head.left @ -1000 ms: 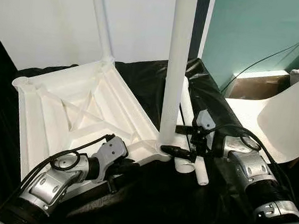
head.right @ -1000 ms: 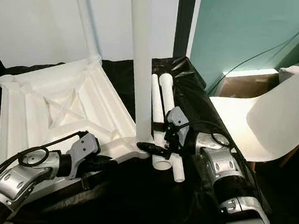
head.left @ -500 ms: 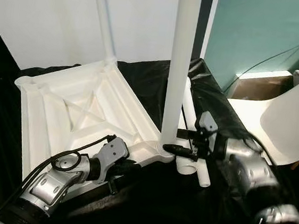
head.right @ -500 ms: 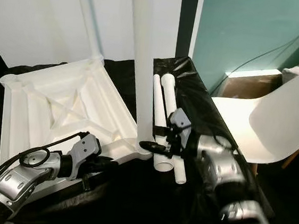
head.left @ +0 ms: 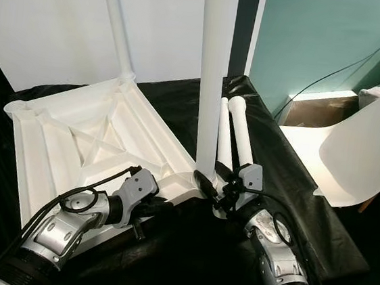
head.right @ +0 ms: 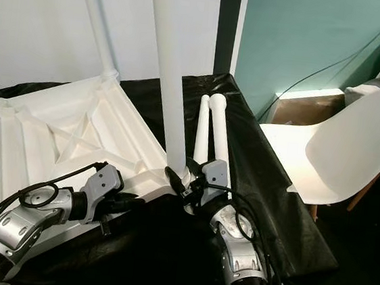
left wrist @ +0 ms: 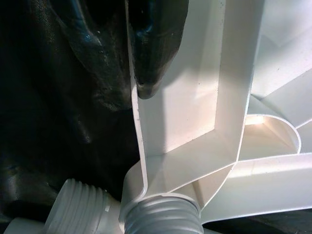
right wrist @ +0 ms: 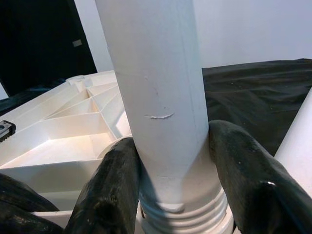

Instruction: Building children table

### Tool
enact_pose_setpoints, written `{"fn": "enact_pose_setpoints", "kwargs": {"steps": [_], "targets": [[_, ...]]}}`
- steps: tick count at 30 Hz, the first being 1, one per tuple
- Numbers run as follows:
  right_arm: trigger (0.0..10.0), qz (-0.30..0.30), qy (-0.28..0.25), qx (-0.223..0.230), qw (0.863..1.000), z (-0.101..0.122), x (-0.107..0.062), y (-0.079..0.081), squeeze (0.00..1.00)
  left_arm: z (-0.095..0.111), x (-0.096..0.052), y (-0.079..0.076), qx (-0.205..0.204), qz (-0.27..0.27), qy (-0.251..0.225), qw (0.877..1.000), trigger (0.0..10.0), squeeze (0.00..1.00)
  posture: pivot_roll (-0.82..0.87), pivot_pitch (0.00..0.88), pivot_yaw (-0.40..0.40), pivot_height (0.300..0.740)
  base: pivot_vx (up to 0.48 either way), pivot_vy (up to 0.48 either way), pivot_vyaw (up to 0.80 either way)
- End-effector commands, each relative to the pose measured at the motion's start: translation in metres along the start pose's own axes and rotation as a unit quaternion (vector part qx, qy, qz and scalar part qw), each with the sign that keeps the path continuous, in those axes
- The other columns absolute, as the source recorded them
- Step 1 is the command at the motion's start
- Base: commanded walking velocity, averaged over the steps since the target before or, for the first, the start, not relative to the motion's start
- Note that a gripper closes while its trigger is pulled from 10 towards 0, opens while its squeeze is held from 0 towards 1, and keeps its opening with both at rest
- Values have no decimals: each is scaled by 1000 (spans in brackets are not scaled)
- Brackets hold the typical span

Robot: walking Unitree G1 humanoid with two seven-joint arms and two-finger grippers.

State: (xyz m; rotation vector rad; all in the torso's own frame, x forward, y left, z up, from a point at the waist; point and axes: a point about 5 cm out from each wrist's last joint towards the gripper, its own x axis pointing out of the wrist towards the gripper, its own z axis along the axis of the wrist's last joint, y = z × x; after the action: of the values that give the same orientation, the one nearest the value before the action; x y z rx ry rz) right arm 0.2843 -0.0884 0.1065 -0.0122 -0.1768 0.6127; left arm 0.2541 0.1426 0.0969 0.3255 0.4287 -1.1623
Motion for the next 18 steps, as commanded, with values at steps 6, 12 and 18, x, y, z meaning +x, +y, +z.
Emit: {"fn": "enact_pose_setpoints", "kwargs": {"steps": [6, 12, 18], "targets": [[10000, -54, -47, -18, 997, 22, 11, -14, 843, -39, 13, -35, -60, -103, 66, 991, 10000, 0, 4, 0, 42, 740, 0, 0, 0], [10000, 40, -27, -62, 997, 33, 25, -24, 0, -39, 16, -34, -59, -104, 65, 991, 10000, 0, -11, 0, 43, 740, 0, 0, 0], [10000, 158, 46, -79, 983, 30, 23, -36, 0, -37, 18, -33, -58, -105, 62, 991, 10000, 0, -15, 0, 43, 740, 0, 0, 0]]}}
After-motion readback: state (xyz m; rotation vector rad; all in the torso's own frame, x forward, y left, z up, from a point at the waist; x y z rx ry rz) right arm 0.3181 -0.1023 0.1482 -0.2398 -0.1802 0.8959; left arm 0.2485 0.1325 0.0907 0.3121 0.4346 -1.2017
